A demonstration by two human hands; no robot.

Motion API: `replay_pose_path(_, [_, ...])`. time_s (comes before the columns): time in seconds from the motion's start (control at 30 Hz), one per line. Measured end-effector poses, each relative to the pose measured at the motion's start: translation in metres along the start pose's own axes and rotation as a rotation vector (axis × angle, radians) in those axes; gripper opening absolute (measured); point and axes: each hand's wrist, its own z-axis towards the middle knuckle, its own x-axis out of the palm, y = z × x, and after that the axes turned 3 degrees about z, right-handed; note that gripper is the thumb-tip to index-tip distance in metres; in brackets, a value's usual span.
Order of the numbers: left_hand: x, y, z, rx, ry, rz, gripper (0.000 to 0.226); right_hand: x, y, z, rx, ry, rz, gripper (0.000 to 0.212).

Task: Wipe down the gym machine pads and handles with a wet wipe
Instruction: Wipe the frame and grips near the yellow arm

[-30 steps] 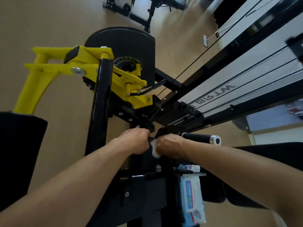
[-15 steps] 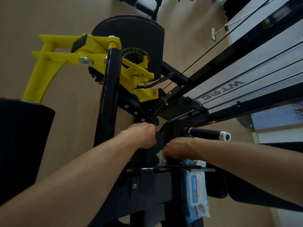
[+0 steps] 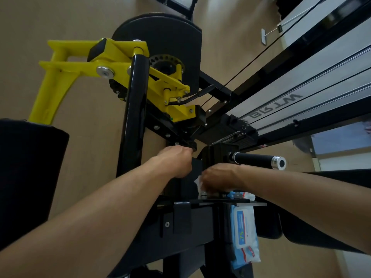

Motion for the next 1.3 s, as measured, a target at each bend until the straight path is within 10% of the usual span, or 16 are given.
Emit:
replay_pose_path(0.27, [-0.001, -0.002, -0.001, -0.025, 0.018, -0.015, 0.050, -0.032, -0.010, 0.014, 0.269, -0.398, -0.312, 0.030])
replay_pose_path(0.47, [-0.002, -0.001, -0.003, -0.028, 0.031, -0.031, 0.050, -0.002, 0.010, 0.001, 0.003, 0.057, -0.026, 0.026])
replay_pose_path(0.8, [-0.002, -0.001, -0.001, -0.012, 0.039, -0.007, 0.048, -0.035, -0.023, 0.015, 0.208, -0.358, -0.222, 0.025])
replay_pose_path(1.03, [-0.001, 0.000, -0.001, -0.015, 0.041, -0.008, 0.050, -0.003, 0.002, 0.008, -0.013, 0.070, -0.014, 0.025])
replay_pose_path(1.3, [-0.002, -0.001, 0.001, -0.011, 0.040, -0.002, 0.046, -0.034, -0.029, 0.014, 0.260, -0.495, -0.303, 0.019])
